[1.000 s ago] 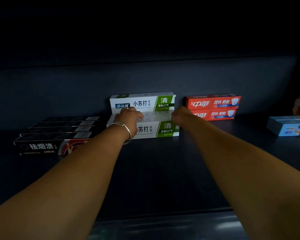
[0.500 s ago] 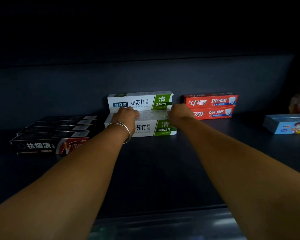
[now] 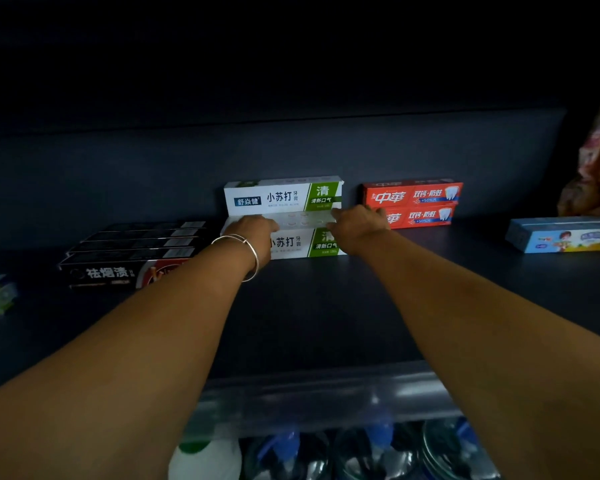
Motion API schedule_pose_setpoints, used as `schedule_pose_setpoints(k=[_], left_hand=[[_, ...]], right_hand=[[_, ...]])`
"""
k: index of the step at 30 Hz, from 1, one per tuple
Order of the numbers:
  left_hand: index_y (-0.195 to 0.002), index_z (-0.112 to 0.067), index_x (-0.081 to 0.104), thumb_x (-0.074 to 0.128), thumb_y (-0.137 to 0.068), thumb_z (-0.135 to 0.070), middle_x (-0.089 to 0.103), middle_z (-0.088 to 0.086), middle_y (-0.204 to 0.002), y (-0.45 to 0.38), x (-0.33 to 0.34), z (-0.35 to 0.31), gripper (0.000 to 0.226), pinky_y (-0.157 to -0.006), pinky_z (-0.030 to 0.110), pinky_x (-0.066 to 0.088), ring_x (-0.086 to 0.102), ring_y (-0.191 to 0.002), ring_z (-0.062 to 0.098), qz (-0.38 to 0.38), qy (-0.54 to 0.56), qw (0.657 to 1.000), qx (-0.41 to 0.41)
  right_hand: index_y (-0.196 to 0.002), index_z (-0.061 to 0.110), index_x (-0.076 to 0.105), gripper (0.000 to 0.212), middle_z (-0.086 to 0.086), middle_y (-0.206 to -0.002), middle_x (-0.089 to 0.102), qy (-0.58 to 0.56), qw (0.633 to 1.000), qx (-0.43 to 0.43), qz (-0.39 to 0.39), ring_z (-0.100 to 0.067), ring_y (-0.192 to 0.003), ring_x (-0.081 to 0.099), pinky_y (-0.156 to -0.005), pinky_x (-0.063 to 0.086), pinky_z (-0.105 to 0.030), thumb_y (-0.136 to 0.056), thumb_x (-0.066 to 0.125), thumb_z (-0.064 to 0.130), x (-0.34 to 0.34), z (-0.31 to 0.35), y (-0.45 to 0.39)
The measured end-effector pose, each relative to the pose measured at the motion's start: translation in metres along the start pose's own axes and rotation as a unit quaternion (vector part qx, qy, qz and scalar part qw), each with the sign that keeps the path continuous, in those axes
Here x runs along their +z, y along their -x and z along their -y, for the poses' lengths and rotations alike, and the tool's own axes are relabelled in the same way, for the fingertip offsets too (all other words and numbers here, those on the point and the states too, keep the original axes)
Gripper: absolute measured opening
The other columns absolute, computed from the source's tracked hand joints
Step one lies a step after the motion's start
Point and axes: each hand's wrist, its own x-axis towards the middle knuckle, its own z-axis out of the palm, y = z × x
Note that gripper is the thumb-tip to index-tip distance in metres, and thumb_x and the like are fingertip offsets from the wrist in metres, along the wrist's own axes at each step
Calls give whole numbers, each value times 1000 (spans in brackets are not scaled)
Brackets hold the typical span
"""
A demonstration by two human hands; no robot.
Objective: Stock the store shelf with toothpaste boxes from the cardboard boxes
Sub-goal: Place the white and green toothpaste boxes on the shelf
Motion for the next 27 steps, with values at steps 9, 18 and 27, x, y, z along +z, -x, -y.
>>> schedule_pose_setpoints(k=[9,18,27], left_hand=[[-129,-18,55,60,-89,-25,48,11,-135,99,-35,-28,41,-104,34,41,51,-118,29,-15,40,999,15],[-126,-14,54,65,-85,-29,48,10,-127,222,-49,-44,46,-102,40,40,48,-119,28,-32,60,996,64],[-124,-4,54,71,-80,-18,56,17,-123,315,-5,-52,48,-95,33,44,55,-112,31,62,85,992,66]], right_hand=[[-139,24,40,41,-7,-137,46,-4,999,-40,12,-27,-128,39,-110,21,-48,-98,37,26,-26,12,109],[-134,20,45,40,-11,-135,48,-8,998,-60,6,-30,-126,41,-106,26,-45,-99,37,37,-38,15,236],[-136,11,45,47,-16,-132,52,-14,994,-100,40,-34,-121,47,-99,42,-42,-95,49,33,12,23,319]])
